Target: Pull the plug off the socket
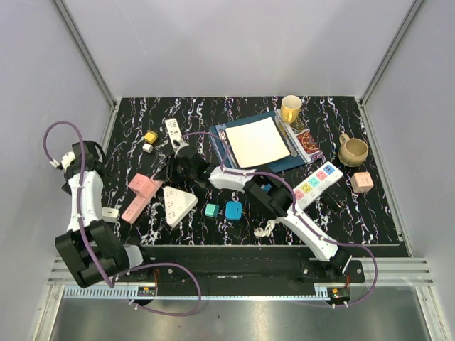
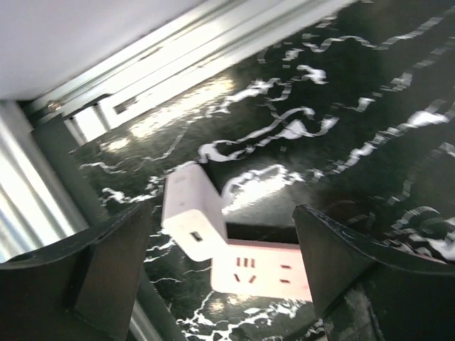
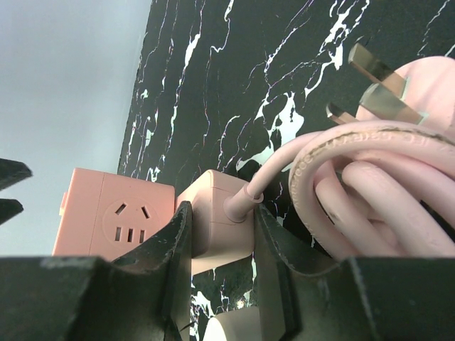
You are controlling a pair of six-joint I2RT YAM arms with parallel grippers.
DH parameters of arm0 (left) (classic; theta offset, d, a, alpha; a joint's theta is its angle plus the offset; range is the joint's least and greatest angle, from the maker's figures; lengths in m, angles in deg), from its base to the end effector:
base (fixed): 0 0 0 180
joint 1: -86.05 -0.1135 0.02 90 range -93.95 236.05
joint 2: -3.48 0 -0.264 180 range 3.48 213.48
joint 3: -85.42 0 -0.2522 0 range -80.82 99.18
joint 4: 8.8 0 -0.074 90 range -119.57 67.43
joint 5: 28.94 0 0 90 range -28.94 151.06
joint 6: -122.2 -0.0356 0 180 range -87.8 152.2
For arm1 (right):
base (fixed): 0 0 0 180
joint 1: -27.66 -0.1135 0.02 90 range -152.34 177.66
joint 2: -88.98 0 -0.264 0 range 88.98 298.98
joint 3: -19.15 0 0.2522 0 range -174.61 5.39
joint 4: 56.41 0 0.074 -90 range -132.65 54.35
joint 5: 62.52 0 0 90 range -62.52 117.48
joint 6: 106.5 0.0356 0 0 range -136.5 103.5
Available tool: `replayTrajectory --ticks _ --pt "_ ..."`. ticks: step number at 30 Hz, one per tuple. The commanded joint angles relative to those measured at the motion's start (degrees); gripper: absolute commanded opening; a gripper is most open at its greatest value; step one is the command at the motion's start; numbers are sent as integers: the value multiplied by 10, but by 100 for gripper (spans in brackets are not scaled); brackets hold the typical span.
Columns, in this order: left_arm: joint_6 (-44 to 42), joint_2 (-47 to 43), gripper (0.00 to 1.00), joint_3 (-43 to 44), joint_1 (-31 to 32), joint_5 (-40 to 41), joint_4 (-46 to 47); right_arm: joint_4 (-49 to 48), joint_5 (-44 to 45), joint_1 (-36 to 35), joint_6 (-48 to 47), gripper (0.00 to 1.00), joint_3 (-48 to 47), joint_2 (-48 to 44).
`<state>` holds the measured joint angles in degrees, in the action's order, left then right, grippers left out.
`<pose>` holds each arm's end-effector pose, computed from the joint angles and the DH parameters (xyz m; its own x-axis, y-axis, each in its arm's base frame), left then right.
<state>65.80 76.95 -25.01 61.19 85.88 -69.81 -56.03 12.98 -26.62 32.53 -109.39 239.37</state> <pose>0.2129 0.1151 0.2532 -0.3839 -0.7314 -0.5636 -0.9071 0.4129 0.0820 0.3337 0.4794 0.1090 -0.8405 0.0833 -0.5354 -0.4373 0.4791 0.7610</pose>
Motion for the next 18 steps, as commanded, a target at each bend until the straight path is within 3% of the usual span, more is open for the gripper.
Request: replayTrajectory --ticks 1,4,10,11,14,18 --pt "-52 -33 86 9 12 -99 65 81 2 3 -52 4 18 -20" --pt "-100 -49 89 -3 14 -235 103 81 -4 3 -54 4 15 -19" --pt "-146 -77 96 -65 25 -390 192 80 -48 8 -65 6 5 -12" --pt "-151 -76 96 -71 25 -445 203 80 -74 10 -62 7 3 -8" --pt "-161 -63 97 -73 32 -474 211 80 -129 22 -41 7 -14 9" --pt "-169 -67 98 -73 34 -463 194 79 -135 26 -39 5 -15 10"
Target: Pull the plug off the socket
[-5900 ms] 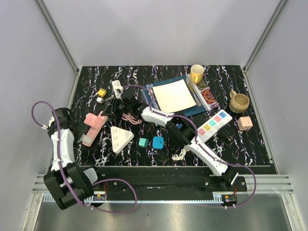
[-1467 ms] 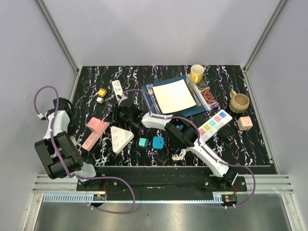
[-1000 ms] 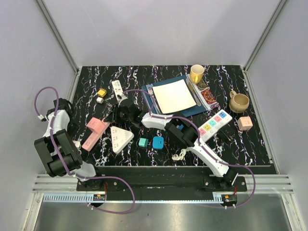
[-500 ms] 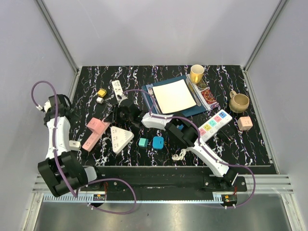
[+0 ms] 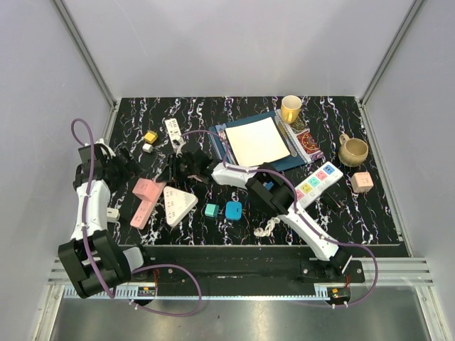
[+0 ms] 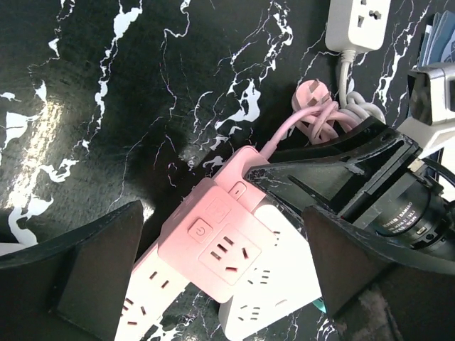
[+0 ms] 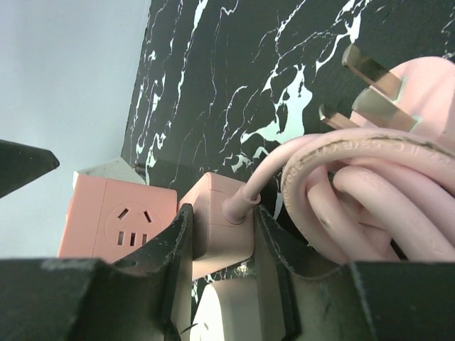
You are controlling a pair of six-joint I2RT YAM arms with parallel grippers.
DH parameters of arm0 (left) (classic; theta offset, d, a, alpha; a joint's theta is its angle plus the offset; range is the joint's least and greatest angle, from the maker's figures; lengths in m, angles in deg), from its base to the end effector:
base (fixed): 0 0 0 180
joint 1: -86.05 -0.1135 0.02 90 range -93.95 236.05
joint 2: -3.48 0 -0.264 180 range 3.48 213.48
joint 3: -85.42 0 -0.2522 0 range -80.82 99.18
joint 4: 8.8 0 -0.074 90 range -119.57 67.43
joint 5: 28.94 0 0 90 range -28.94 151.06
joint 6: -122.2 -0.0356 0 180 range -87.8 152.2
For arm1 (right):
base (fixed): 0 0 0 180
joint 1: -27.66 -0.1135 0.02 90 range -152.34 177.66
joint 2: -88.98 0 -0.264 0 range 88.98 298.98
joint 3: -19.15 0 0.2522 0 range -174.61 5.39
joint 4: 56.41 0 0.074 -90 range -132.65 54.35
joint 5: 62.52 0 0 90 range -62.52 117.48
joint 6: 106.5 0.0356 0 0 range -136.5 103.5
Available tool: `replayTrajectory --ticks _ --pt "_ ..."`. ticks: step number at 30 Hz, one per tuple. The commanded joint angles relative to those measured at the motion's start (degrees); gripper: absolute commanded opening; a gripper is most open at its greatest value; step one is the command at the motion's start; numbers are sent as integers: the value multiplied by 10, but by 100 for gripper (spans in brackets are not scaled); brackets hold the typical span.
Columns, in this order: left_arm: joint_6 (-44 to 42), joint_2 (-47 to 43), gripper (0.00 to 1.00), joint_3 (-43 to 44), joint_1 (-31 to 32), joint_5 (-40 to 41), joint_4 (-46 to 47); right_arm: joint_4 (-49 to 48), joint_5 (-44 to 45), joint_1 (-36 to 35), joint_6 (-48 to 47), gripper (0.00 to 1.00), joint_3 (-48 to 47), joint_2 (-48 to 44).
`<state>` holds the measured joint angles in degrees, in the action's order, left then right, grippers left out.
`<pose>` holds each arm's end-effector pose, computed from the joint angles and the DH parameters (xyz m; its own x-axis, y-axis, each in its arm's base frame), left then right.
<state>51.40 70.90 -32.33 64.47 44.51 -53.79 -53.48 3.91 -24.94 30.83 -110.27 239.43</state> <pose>0.2260 0.0785 0.2515 -0.6142 -0.5819 -0.5331 -0.4075 0.8123 -0.4172 0.3425 0.4714 0.1099 -0.8657 -0.0228 -0.5000 -0.4626 0.4178 0.7820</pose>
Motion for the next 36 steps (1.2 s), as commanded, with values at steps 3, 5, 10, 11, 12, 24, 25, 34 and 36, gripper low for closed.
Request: replayTrajectory --ticks 3,5,10,11,12,24,25,34,36 --pt "10 -10 97 5 2 4 -7 51 -37 10 -23 4 -2 5" --pt "71 -5 97 15 3 66 -35 48 -31 10 -22 4 1 2" --pt "236 -3 99 45 3 124 -134 35 -17 10 -19 2 18 -8" --pt "264 -7 99 49 2 124 -146 34 -10 10 -21 2 22 -10" --pt "289 -16 99 55 3 123 -160 30 -6 10 -21 2 31 -13" --pt "462 22 98 143 45 164 -277 27 23 2 -37 1 58 -30" --pt "468 29 98 151 52 180 -281 29 25 2 -39 1 56 -31" --pt "468 127 99 184 100 211 -331 35 30 2 -49 1 57 -40" --pt "464 146 99 183 102 212 -320 36 29 0 -48 1 55 -39"
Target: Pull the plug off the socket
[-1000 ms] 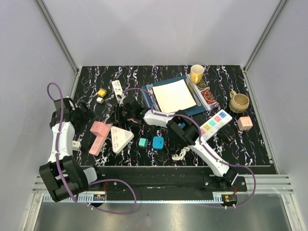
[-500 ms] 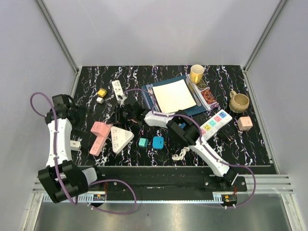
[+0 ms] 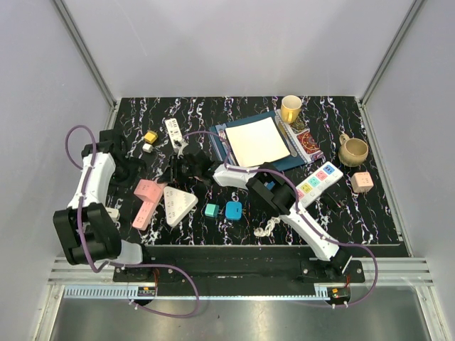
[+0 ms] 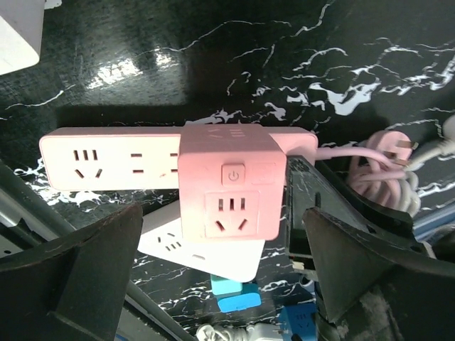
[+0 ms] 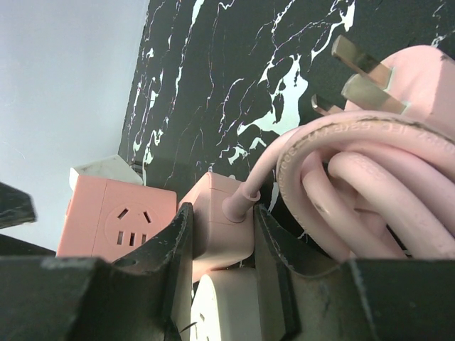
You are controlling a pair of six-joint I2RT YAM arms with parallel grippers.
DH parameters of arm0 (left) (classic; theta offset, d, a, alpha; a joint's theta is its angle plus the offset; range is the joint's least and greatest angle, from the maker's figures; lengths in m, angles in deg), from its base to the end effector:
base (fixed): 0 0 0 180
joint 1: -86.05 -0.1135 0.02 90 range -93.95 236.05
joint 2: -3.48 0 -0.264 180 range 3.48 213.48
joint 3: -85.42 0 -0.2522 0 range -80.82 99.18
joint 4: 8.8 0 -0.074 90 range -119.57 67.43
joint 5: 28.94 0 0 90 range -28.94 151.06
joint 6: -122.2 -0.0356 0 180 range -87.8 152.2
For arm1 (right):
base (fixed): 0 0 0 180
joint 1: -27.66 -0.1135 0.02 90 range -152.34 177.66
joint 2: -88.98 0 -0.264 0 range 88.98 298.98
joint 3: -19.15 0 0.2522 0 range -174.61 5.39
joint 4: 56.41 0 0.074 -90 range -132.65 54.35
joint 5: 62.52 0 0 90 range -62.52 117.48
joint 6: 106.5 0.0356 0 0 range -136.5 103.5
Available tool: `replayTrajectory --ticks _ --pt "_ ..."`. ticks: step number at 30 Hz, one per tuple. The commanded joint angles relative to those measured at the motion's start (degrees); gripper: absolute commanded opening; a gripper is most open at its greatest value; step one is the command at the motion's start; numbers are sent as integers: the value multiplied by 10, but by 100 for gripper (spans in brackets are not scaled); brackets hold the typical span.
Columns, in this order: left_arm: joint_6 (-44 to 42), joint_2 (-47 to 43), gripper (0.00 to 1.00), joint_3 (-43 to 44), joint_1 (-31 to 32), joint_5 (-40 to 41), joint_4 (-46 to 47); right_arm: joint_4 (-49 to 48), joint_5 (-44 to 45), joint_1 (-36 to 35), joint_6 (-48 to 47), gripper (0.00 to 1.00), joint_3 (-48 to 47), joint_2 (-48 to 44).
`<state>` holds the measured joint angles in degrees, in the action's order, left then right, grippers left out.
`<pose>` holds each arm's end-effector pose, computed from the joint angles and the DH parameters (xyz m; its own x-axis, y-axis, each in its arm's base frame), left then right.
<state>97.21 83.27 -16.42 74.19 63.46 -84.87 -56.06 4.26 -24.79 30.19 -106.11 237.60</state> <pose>0.2430 0.0526 0.2591 -0.2099 -0.9694 -0.1271 -0.9571 0.2303 -0.1758 0.3391 0.4641 0.1081 -0.8584 -0.0194 -0.5127 -0.4724 0.4198 0.7750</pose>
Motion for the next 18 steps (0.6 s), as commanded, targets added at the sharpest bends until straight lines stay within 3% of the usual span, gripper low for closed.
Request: replayTrajectory --ticks 1,7,9,11,15,16,18 --pt "-8 28 99 22 8 15 2 63 26 0 -43 1 14 -21" --pt "-34 71 97 14 11 -17 26 66 27 -2 -48 1 8 -18" --pt "-47 80 93 11 13 -44 40 66 27 -2 -47 1 6 -16" --pt "-53 85 82 9 16 -51 43 66 27 -2 -49 1 5 -15" --pt "-60 71 42 11 16 -42 44 66 30 -3 -53 1 8 -14" --pt "-60 68 24 15 16 -41 44 65 32 -3 -54 0 11 -13" --pt "-65 60 3 20 16 -46 44 64 34 -3 -55 0 15 -12"
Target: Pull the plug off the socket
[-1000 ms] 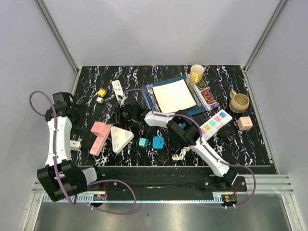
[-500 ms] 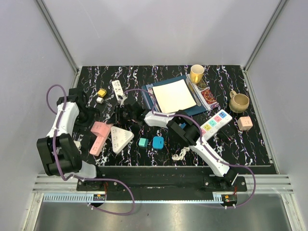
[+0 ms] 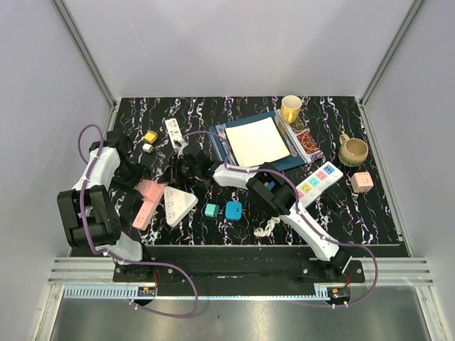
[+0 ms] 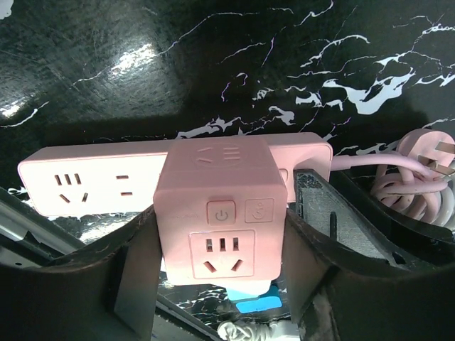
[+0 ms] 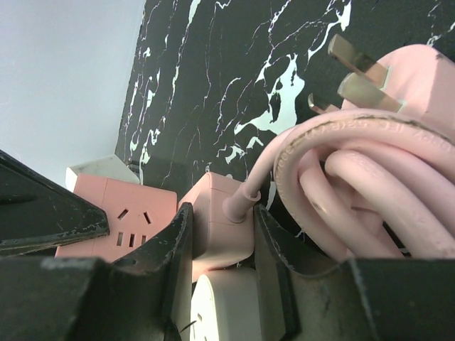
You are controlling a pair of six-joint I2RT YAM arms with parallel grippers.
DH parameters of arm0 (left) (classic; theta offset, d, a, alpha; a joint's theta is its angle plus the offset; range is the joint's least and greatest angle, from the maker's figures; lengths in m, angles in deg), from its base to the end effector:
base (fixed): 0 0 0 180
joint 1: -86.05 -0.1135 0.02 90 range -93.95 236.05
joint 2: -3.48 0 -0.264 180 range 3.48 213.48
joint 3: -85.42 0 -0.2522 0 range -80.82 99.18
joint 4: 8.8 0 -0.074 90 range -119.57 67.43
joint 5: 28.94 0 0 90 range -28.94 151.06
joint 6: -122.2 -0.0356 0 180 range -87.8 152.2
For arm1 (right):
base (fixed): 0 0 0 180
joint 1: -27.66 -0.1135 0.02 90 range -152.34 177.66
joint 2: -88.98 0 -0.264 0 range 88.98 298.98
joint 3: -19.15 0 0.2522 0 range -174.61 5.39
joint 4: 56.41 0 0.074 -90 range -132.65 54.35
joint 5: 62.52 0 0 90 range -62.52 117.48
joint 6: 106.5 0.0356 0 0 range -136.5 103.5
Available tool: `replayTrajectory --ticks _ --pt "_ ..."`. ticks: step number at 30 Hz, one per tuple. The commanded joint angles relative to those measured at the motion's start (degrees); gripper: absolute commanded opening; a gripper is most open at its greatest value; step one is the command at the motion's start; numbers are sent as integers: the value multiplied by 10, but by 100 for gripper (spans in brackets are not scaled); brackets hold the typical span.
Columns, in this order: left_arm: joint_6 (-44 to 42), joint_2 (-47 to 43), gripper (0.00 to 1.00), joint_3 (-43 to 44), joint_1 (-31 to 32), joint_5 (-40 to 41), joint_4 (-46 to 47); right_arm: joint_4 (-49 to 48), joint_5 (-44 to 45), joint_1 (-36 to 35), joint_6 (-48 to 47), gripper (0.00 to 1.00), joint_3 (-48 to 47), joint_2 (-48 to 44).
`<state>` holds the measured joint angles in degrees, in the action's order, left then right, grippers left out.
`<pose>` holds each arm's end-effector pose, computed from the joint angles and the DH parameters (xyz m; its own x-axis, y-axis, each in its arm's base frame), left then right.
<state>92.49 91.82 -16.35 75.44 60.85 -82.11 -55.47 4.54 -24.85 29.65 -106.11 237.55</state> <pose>0.2685 0.0502 0.2242 -0.3244 -0.9444 -0.0536 -0.9391 0.3283 -0.1013 0.3385 0.4641 0.1075 -0.8561 -0.0249 -0.5162 -0.4758 0.4280 0.7684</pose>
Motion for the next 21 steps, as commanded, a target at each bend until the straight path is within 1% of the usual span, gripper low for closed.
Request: replayTrajectory --ticks 1,7,16,21 --pt "-19 -26 0 22 2 -23 15 54 32 -2 -48 0 18 -11" --pt "-37 -20 0 36 3 -37 15 50 41 -2 -50 0 30 -10" --pt "-53 -28 0 88 2 -11 -10 46 63 -4 -50 0 53 -13" --pt "-61 -35 0 108 2 -15 -14 50 83 -7 -51 0 58 -7"
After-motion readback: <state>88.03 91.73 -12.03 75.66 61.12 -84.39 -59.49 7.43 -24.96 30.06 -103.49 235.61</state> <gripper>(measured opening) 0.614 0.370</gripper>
